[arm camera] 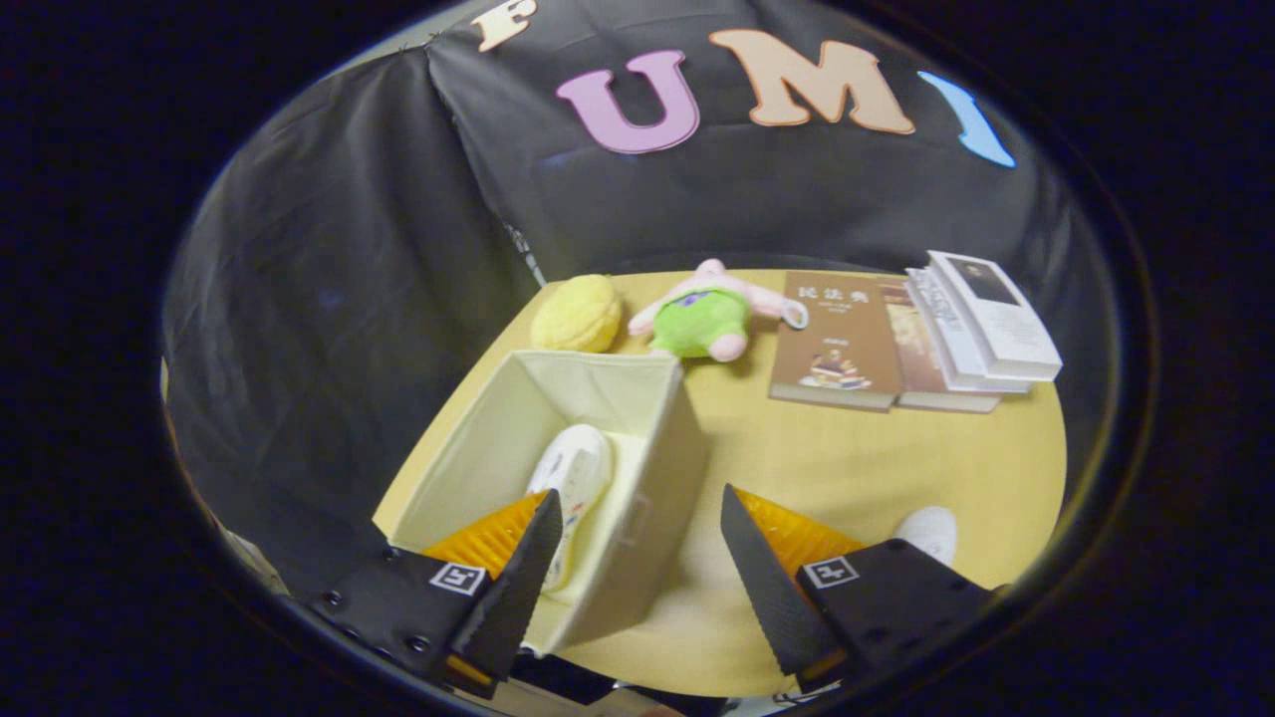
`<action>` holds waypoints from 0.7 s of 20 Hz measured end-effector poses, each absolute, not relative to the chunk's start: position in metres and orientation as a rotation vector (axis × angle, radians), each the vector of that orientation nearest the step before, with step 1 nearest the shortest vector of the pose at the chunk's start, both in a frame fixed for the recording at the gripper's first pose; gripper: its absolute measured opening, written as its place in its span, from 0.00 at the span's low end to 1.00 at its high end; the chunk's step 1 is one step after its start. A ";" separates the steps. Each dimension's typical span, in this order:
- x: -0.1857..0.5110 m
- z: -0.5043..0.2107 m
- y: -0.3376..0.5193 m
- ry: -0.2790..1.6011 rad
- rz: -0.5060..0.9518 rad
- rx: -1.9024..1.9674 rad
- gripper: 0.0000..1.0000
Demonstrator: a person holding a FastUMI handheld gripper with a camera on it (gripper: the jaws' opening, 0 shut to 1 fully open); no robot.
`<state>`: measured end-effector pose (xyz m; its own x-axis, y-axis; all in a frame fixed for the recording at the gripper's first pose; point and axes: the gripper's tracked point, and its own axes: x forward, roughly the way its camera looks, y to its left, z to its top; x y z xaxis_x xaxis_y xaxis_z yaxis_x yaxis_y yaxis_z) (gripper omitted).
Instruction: Open the storage box then place both shoes into the box .Put the left shoe in first, then the right shoe, with the right side of both shoes facing outward in a uniform manner.
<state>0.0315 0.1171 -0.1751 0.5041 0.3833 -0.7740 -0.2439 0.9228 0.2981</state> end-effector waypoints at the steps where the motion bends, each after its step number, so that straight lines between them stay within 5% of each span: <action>1: 0.031 -0.176 0.098 0.967 0.354 0.154 0.99; 14: -0.002 -0.221 -0.105 1.004 0.131 0.095 0.99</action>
